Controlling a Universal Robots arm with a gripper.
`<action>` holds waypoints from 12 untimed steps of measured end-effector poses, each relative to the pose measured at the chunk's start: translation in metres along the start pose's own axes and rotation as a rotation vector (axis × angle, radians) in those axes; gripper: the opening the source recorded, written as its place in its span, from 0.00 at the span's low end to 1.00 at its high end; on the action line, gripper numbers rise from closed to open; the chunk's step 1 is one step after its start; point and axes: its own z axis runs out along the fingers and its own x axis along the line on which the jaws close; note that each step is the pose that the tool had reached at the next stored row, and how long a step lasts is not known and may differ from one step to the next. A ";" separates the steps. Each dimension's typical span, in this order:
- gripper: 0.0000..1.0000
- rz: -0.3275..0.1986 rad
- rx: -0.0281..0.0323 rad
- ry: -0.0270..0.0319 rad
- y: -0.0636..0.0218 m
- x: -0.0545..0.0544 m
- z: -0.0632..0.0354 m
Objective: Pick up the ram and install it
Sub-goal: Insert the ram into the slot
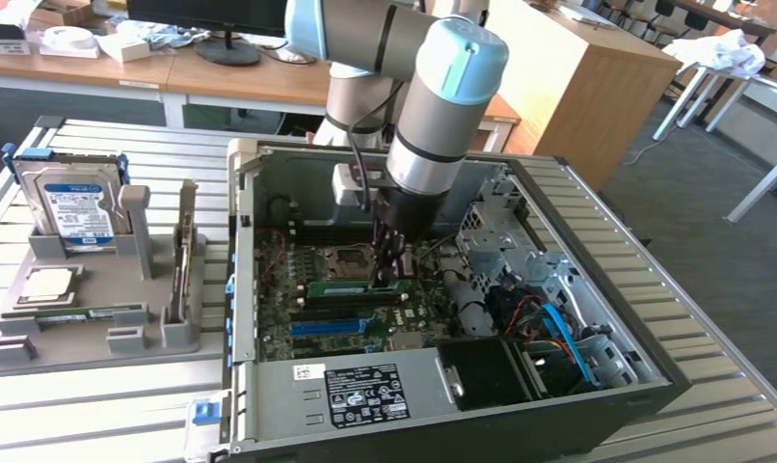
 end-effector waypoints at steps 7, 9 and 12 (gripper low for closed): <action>0.11 0.001 -0.0002 0.0007 -0.0001 0.000 0.0027; 0.11 0.002 -0.0001 0.0006 0.0000 -0.001 0.0031; 0.11 0.003 -0.0001 0.0006 -0.0001 -0.002 0.0035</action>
